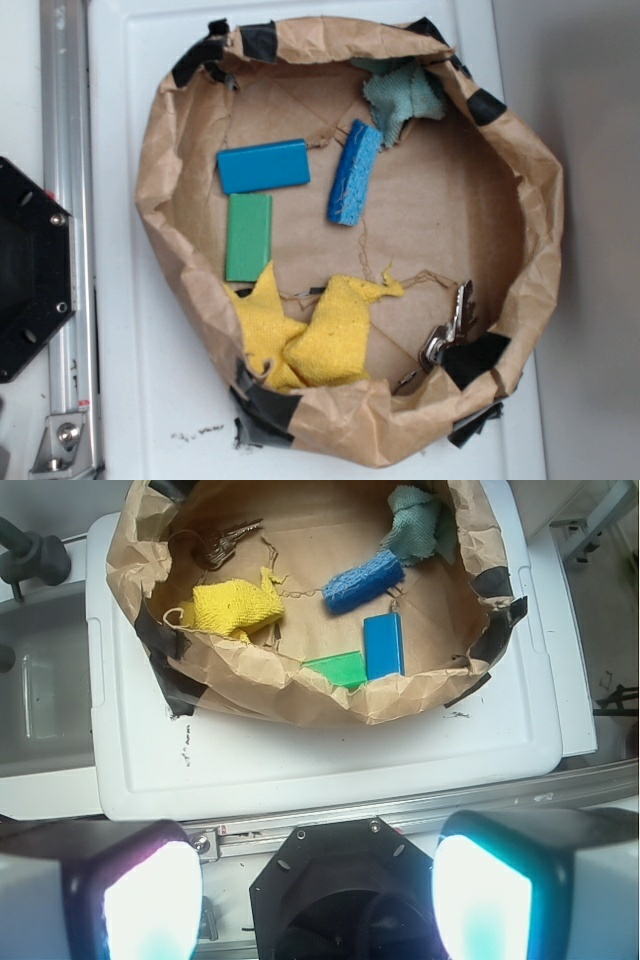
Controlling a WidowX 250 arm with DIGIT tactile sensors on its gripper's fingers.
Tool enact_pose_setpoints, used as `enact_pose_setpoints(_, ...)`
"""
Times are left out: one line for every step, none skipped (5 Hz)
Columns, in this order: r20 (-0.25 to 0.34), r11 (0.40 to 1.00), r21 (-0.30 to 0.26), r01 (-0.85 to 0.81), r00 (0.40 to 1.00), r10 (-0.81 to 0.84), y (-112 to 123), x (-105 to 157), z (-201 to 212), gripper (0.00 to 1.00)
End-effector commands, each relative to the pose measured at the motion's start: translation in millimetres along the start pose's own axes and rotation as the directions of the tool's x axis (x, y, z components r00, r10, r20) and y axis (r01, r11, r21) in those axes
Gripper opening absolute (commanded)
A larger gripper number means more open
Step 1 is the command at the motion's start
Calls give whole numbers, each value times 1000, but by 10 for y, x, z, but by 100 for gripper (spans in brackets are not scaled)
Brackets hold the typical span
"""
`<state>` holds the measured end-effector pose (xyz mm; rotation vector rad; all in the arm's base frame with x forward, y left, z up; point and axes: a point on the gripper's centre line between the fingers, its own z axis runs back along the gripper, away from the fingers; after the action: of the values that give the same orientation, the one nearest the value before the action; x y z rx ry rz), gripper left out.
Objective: Grab the blue block.
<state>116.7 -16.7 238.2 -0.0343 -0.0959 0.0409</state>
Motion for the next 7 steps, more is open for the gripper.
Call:
enact_pose_setpoints(0,1000,0,0,1000,0,0,0,0,100)
enact_pose_setpoints(-238,961,-29,-274,936,260,329,94,-500,100)
enact_pose_setpoints(-238,961,-29,-274,936,260,329,94,-500,100)
enact_pose_setpoints(-238,961,-29,-274,936,260,329,94,-500,100)
enact_pose_setpoints(-238,961,-29,-274,936,260,329,94,-500,100)
enact_pose_setpoints(-238,961,-29,-274,936,260,329,94,-500,100)
enact_pose_setpoints(-139,990,-19,-140,981,136,311,503,-612,100)
